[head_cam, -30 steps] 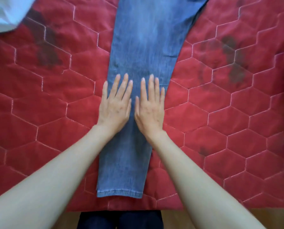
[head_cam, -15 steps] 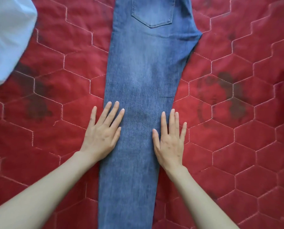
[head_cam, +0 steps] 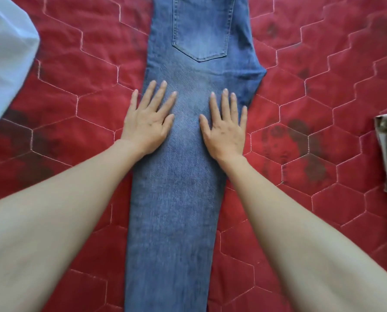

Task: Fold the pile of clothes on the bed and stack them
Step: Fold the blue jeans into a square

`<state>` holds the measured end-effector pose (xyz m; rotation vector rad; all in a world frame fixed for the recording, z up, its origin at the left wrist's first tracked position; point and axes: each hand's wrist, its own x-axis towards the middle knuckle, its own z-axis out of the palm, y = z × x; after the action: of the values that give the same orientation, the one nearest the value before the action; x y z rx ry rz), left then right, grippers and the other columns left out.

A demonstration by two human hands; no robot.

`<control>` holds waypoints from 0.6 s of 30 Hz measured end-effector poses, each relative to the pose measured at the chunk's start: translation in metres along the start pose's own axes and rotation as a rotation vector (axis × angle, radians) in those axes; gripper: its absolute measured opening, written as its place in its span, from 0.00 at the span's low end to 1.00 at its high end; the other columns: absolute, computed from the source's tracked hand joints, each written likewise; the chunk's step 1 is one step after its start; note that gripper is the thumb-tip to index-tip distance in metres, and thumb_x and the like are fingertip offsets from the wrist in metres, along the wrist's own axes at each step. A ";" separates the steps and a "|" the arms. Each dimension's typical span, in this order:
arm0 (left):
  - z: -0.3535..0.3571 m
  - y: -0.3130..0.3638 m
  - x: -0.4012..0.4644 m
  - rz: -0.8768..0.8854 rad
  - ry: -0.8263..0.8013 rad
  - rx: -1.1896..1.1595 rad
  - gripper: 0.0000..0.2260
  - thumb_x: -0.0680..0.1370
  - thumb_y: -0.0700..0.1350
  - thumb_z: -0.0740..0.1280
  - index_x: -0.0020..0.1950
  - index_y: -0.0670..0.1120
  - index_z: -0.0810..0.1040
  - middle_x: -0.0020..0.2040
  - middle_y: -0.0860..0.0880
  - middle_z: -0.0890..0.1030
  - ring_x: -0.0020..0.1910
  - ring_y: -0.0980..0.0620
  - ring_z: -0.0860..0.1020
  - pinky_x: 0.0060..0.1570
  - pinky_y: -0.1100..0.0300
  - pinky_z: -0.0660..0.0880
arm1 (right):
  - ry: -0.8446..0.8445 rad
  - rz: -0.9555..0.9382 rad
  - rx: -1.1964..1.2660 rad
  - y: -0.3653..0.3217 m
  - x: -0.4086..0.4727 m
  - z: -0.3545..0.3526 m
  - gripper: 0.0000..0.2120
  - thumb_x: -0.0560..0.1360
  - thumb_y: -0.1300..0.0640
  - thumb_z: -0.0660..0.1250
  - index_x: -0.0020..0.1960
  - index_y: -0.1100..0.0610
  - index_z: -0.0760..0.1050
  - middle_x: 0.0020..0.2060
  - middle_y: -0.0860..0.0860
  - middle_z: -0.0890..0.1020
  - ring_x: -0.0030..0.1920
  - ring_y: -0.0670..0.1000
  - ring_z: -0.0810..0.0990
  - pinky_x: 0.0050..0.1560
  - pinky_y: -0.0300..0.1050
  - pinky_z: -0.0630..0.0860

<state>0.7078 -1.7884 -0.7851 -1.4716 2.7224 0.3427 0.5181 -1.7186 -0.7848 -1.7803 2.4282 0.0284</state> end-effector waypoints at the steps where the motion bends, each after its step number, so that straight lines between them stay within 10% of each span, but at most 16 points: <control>1: 0.000 -0.003 -0.011 -0.013 -0.004 -0.006 0.27 0.80 0.55 0.46 0.78 0.50 0.57 0.79 0.47 0.53 0.78 0.46 0.50 0.74 0.41 0.47 | -0.006 0.043 0.017 0.007 -0.009 0.000 0.29 0.81 0.40 0.49 0.79 0.48 0.50 0.79 0.50 0.49 0.78 0.51 0.45 0.76 0.56 0.42; 10: 0.000 0.009 -0.090 0.140 -0.095 0.209 0.27 0.82 0.55 0.45 0.78 0.43 0.57 0.78 0.45 0.56 0.78 0.45 0.54 0.74 0.39 0.46 | -0.172 0.012 -0.039 0.017 -0.045 -0.013 0.31 0.82 0.42 0.48 0.79 0.54 0.44 0.78 0.56 0.43 0.78 0.55 0.41 0.75 0.61 0.41; 18: 0.030 0.050 -0.281 0.211 -0.126 0.113 0.27 0.81 0.54 0.49 0.77 0.41 0.61 0.78 0.43 0.58 0.77 0.41 0.56 0.72 0.38 0.55 | -0.197 -0.276 0.035 -0.003 -0.254 0.010 0.30 0.82 0.43 0.49 0.78 0.58 0.52 0.78 0.59 0.51 0.78 0.58 0.47 0.76 0.58 0.47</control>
<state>0.8193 -1.5245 -0.7698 -1.1007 2.7495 0.2714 0.5970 -1.4781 -0.7652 -1.9766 2.0230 0.1271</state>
